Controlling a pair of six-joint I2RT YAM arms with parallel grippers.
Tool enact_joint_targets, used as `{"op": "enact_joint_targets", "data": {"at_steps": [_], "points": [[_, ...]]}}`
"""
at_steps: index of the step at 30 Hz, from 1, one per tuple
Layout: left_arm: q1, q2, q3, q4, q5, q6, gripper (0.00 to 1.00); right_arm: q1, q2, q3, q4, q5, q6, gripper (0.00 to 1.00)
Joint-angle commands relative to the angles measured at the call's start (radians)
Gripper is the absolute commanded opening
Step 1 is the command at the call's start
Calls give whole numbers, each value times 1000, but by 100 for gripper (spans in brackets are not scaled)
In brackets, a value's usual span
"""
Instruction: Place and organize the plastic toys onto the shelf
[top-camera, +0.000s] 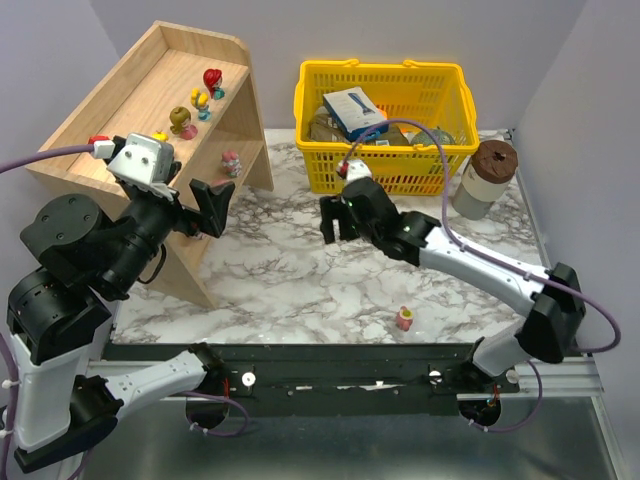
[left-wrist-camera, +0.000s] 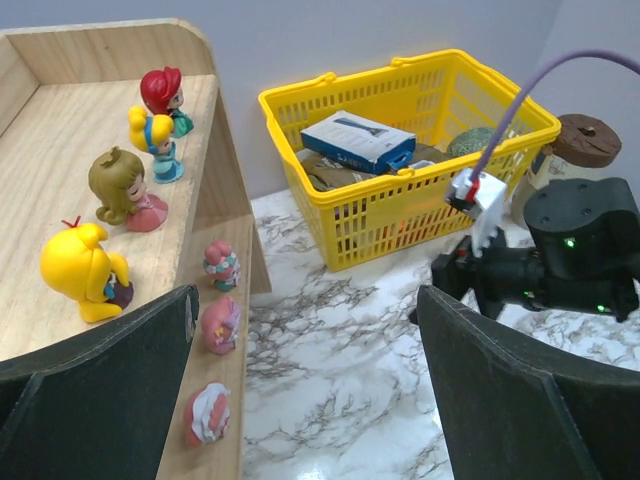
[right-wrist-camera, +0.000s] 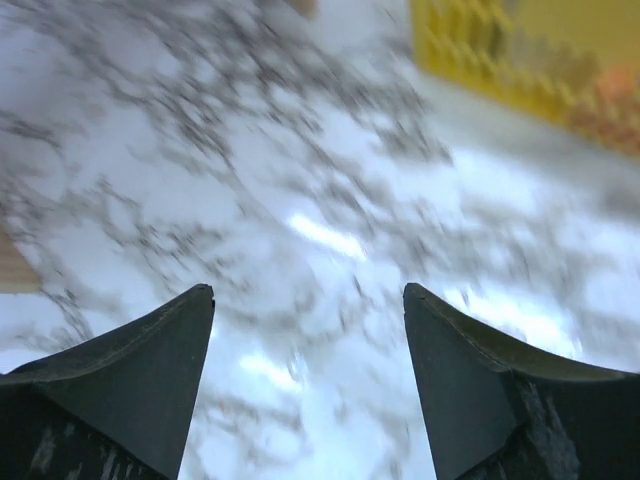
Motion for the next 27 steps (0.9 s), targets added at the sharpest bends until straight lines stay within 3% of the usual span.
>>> {"op": "enact_joint_targets", "data": {"at_steps": [1, 7, 21, 24, 27], "points": [[-3, 4, -15, 36, 88, -5, 99, -7, -94, -154, -494, 190, 408, 84], [-3, 38, -8, 30, 192, 2, 99, -10, -236, -321, -620, 177, 611, 84], [-3, 66, -34, 59, 309, -26, 99, -12, -321, -536, -625, 49, 753, 83], [-3, 66, -37, 62, 309, -24, 99, -10, -323, -576, -584, 9, 760, 81], [-3, 66, -40, 64, 308, -28, 99, -13, -315, -595, -541, -23, 759, 71]]}}
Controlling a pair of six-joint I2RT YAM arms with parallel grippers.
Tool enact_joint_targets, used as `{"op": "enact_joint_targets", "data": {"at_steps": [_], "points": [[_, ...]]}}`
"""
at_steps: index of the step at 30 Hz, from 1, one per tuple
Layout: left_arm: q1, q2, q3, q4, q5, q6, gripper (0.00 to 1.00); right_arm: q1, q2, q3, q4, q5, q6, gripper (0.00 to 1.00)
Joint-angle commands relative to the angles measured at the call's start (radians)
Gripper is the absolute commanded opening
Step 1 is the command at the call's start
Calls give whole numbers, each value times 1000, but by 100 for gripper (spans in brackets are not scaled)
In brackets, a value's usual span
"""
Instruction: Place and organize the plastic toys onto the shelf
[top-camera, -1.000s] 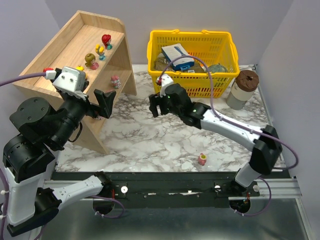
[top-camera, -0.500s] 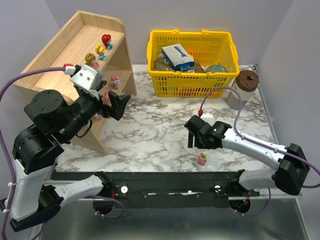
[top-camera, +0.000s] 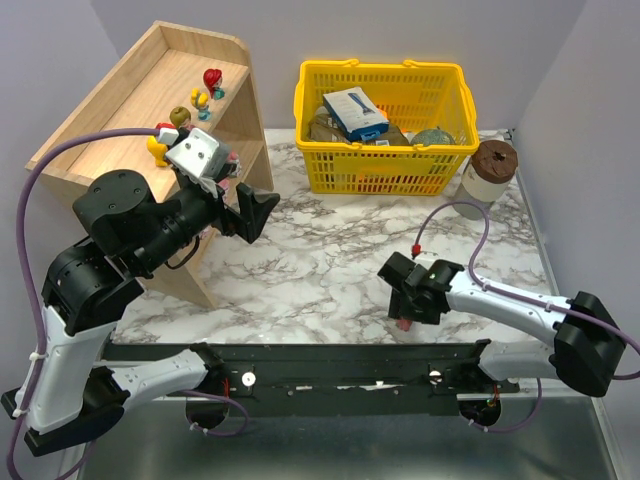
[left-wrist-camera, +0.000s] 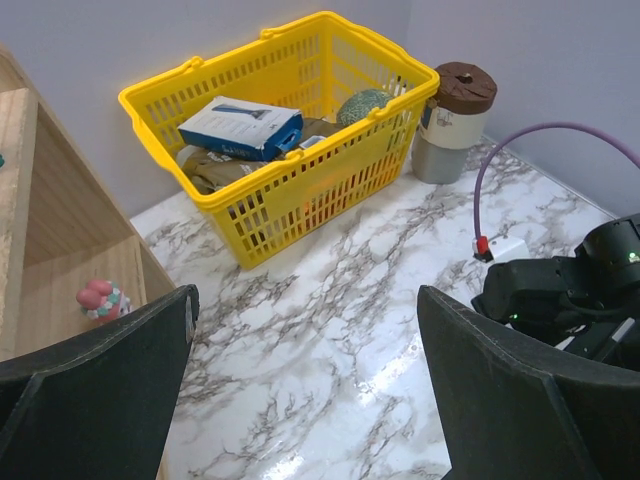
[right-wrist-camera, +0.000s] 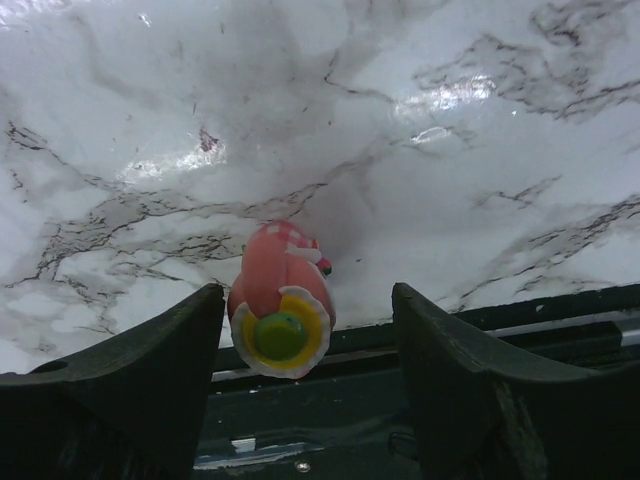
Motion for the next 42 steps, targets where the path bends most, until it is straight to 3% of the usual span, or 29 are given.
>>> {"op": "enact_joint_targets", "data": {"at_steps": [1, 6, 7, 10, 16, 21, 26, 33, 36, 38, 40, 42], "points": [[-3, -8, -8, 24, 26, -10, 99, -2, -2, -24, 71, -69, 37, 64], [-3, -18, -5, 8, 20, -15, 99, -2, 30, 1, 151, -109, 26, 43], [-3, -24, -5, 5, 18, -15, 99, -4, 38, 16, 198, -111, 15, 34], [-3, -30, -4, 1, 14, -10, 99, -4, 136, 141, 232, -93, -15, 20], [-3, -34, -2, 5, 6, -1, 99, -1, 482, 447, 214, -28, 0, 9], [-3, -39, -5, 13, -16, 3, 99, -1, 670, 704, 189, -63, 75, 9], [-3, -41, -13, 24, -29, 2, 99, -2, 792, 826, 132, -56, 142, 15], [-3, -42, -33, 45, -48, 13, 99, -1, 865, 921, 123, -91, 86, 32], [-3, -41, -36, 47, -65, 16, 99, -1, 863, 938, 125, -97, 66, 43], [-3, -39, -36, 47, -68, 19, 99, -1, 854, 940, 134, -97, 48, 65], [-3, -38, -34, 47, -74, 17, 99, 1, 820, 922, 181, -93, 25, 81], [-3, -36, -30, 44, -74, 19, 99, -1, 785, 883, 232, -86, -20, 87]]}}
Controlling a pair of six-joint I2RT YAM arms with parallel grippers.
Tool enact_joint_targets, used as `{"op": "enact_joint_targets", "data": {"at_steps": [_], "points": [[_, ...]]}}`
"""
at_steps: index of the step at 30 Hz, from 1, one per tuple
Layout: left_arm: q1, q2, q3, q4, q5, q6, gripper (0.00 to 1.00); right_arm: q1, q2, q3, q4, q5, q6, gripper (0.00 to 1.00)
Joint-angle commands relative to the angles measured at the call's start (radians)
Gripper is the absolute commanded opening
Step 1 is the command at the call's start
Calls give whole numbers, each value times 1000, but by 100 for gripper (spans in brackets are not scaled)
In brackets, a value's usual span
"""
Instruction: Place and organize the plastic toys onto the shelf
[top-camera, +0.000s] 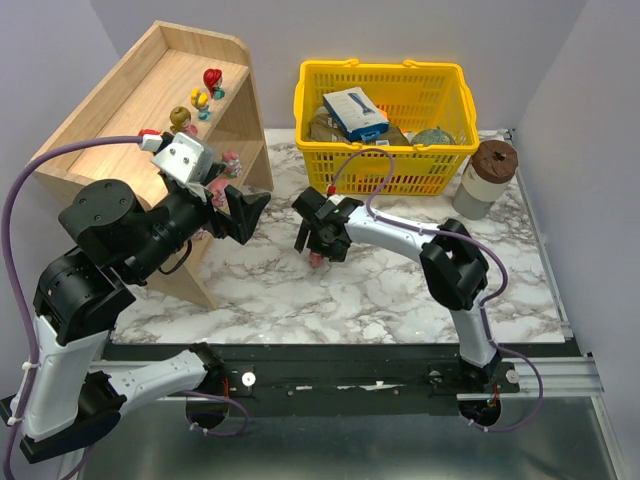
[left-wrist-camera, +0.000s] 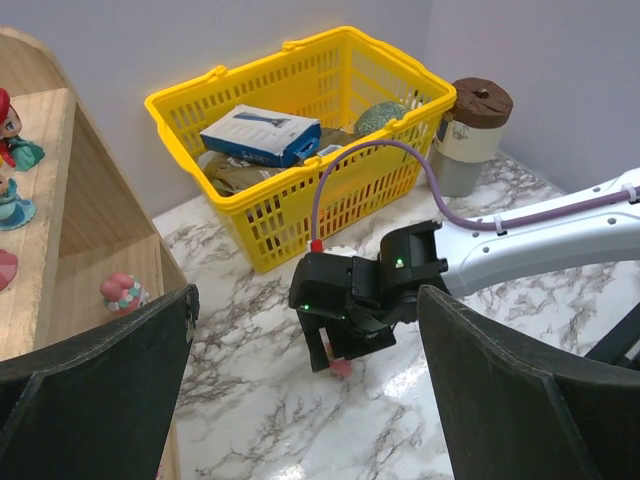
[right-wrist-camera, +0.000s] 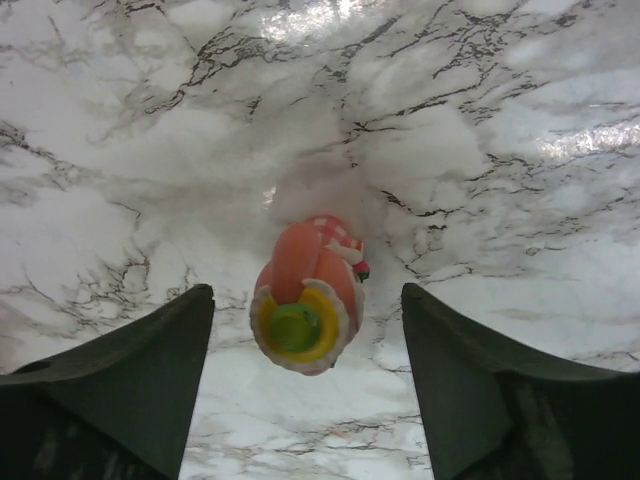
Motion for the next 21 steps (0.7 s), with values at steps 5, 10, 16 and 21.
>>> {"op": "enact_joint_targets", "data": {"at_steps": [5, 10, 16, 21], "points": [[-3, 3, 15, 13, -39, 16, 99, 1, -150, -69, 182, 12, -285, 97], [-3, -1, 21, 8, -39, 23, 99, -5, -322, -389, 524, -34, -601, 99], [-3, 9, 33, 6, -36, 26, 99, -13, -413, -578, 770, -288, -1049, 98], [-3, 32, 49, -12, -33, 20, 99, -36, -358, -577, 835, -433, -1169, 97]]}}
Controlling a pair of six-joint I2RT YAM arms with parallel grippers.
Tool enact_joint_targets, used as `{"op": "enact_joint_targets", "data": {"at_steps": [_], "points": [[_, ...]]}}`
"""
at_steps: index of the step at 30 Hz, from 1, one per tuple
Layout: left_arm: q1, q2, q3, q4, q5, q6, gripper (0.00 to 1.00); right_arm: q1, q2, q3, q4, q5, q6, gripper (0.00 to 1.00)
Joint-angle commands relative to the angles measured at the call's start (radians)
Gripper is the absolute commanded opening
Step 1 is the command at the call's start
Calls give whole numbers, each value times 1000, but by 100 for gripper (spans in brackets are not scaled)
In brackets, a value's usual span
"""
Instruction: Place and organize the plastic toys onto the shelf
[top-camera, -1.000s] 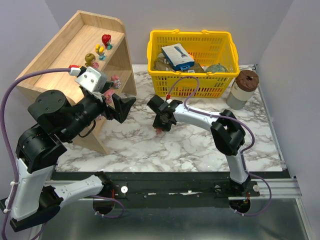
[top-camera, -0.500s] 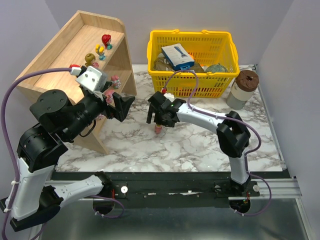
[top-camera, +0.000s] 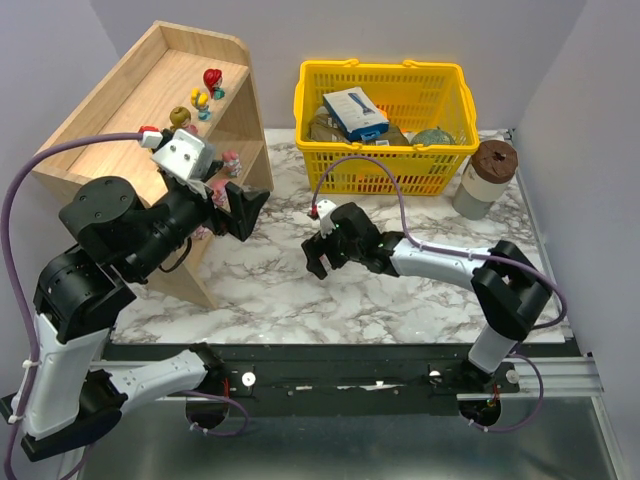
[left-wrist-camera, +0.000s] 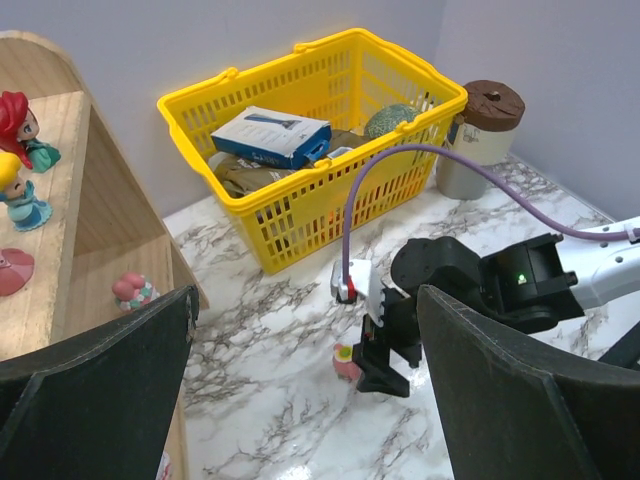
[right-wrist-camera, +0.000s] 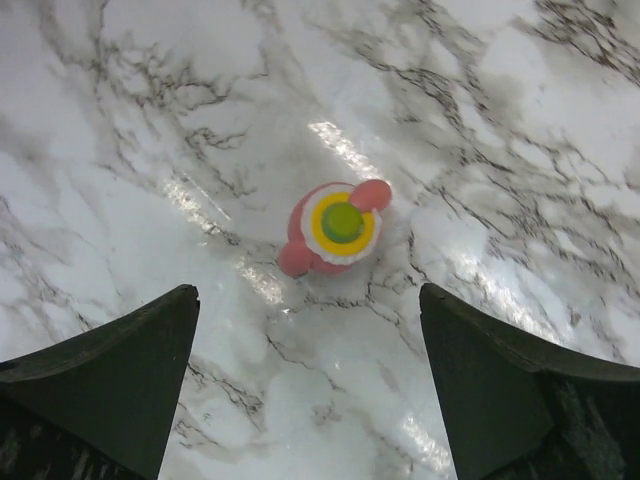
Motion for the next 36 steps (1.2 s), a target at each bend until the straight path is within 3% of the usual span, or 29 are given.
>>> {"op": "enact_joint_targets", "data": {"at_steps": [1, 12, 27, 36], "points": [[-3, 27, 41, -13, -9, 7, 99, -26, 58, 19, 164, -201, -198, 97], [-3, 48, 71, -39, -12, 5, 99, -59, 119, 45, 131, -212, -264, 93], [-3, 47, 55, -35, -17, 14, 99, -63, 196, 46, 109, -192, -252, 77], [-3, 34, 54, -38, -24, 13, 99, -63, 211, 54, 118, -170, -238, 43]]}}
